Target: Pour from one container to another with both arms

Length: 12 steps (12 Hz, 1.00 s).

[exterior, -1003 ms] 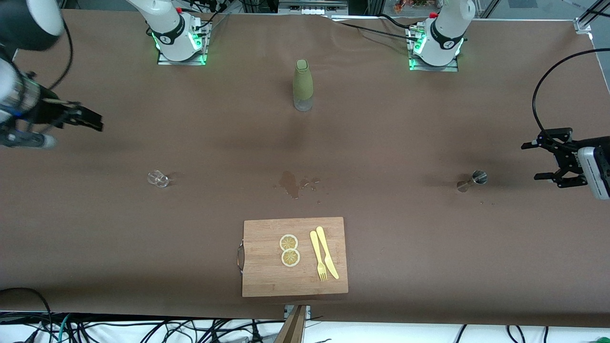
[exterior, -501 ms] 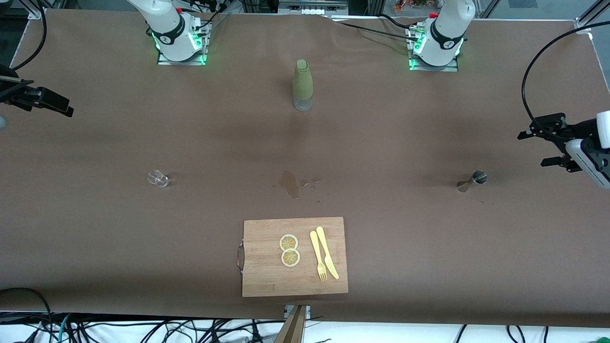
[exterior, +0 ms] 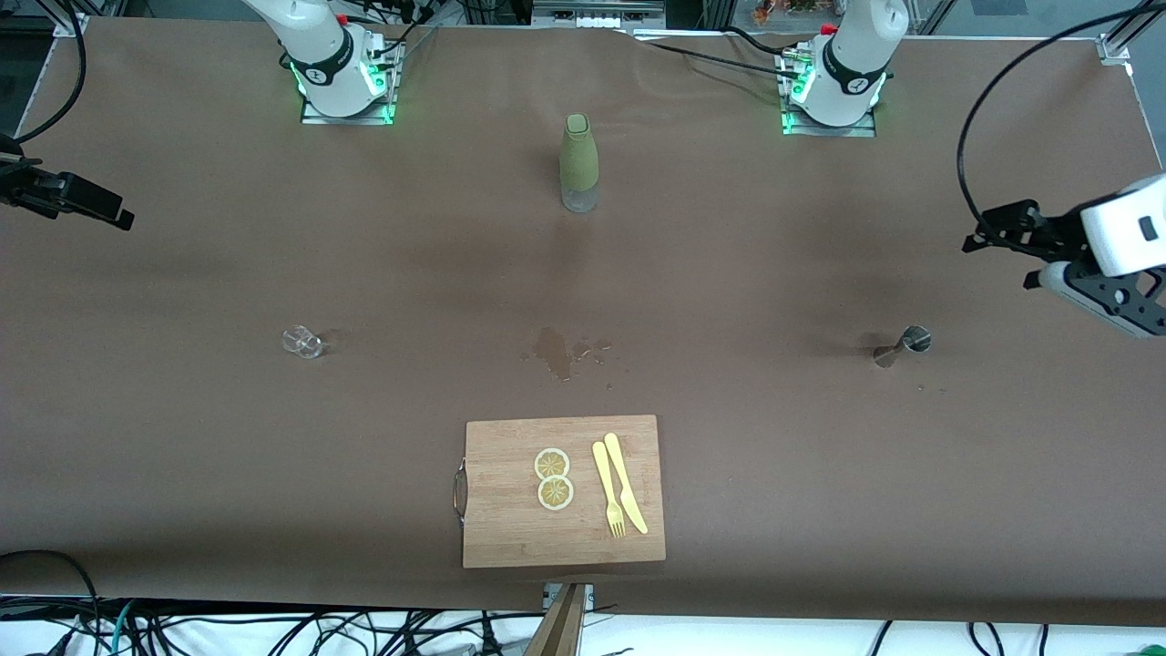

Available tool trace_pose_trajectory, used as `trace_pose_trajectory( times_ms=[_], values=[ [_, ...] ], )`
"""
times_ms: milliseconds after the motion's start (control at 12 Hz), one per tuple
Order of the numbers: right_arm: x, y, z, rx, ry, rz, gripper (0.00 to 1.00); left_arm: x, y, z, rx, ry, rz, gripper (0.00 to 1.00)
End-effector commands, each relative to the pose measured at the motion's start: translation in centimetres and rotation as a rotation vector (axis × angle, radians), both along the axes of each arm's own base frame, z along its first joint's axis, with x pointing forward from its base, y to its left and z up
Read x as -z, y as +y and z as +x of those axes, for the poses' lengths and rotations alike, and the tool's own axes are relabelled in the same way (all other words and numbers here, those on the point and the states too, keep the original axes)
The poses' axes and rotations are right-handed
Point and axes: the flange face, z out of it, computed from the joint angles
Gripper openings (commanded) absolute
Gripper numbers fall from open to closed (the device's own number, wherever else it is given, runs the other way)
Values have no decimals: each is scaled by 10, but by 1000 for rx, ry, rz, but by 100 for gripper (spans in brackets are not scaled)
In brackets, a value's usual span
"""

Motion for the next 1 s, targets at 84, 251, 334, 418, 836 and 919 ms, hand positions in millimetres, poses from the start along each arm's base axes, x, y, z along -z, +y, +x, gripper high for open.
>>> trace_pose_trajectory(
  times_ms=[84, 251, 334, 418, 836, 919],
  values=[
    [-3, 6, 7, -63, -33, -22, 100, -38, -14, -26, -94, -13, 113, 100],
    [-4, 8, 8, -72, -40, -24, 100, -47, -18, -31, -157, -18, 158, 100],
    [2, 10, 12, -75, -39, -25, 100, -52, -23, -34, -187, -22, 170, 100],
    [1, 10, 12, -74, -40, -25, 100, -53, -24, -34, -232, -24, 183, 100],
    [1, 21, 13, -92, -45, -26, 100, -55, -21, -35, -277, -22, 208, 100],
    [2, 21, 13, -92, -42, -26, 100, -54, -14, -36, -291, -13, 210, 100]
  ],
)
